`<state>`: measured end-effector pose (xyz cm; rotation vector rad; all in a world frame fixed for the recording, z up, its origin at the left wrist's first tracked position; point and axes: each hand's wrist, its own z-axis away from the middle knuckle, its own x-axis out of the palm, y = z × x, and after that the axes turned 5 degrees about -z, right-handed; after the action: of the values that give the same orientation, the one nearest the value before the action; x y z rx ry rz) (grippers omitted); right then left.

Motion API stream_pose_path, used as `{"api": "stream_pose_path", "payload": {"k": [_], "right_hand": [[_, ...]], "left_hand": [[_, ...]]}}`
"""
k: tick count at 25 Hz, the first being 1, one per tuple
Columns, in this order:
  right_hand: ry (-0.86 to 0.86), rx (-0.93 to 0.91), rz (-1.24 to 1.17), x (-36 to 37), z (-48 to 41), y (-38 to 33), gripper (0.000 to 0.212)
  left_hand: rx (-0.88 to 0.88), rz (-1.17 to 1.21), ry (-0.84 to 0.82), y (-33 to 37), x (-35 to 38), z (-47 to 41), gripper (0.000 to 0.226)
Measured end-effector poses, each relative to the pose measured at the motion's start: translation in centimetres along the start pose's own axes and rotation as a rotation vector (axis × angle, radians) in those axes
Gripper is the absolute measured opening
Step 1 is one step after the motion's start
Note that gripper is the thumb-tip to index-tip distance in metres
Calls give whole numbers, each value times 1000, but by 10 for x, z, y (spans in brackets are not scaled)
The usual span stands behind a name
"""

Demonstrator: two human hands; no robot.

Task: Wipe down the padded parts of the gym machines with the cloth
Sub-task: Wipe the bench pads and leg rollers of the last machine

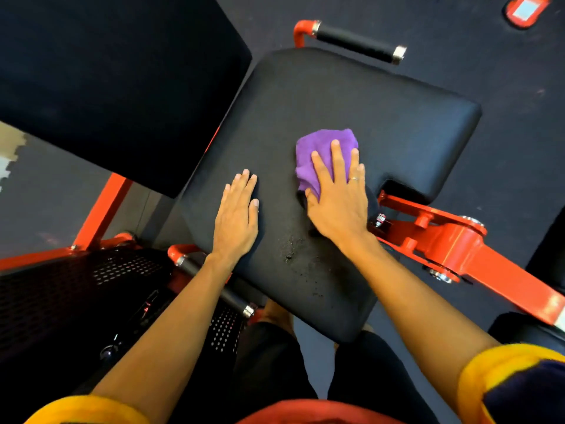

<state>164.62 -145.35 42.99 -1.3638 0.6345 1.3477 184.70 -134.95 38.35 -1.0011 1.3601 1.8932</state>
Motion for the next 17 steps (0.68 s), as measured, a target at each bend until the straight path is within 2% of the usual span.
{"api": "stream_pose_path", "payload": {"k": [4,7,9,11,14,17], "right_hand": [[-96,-178,-42,23,35,-48,72],[-204,-381,-17,26,69,-37,75],[-195,-449,-9,23,57,-23,76],[-150,-359,0,23,34,-22,76],[-113,-142,-33,29,32,-63,78],[-167,-193,-34,44,84,-94,84]], "left_hand": [[-17,-19,-2,-12,-1,19,51],[-38,-26,8,-18,-2,28,51],[-38,-19,15,-18,-4,33,51],[-37,-25,14,-20,-5,40,51],[-39,-44,2,-28,-5,50,52],[-40,-31,-12,-33,-1,54,51]]}}
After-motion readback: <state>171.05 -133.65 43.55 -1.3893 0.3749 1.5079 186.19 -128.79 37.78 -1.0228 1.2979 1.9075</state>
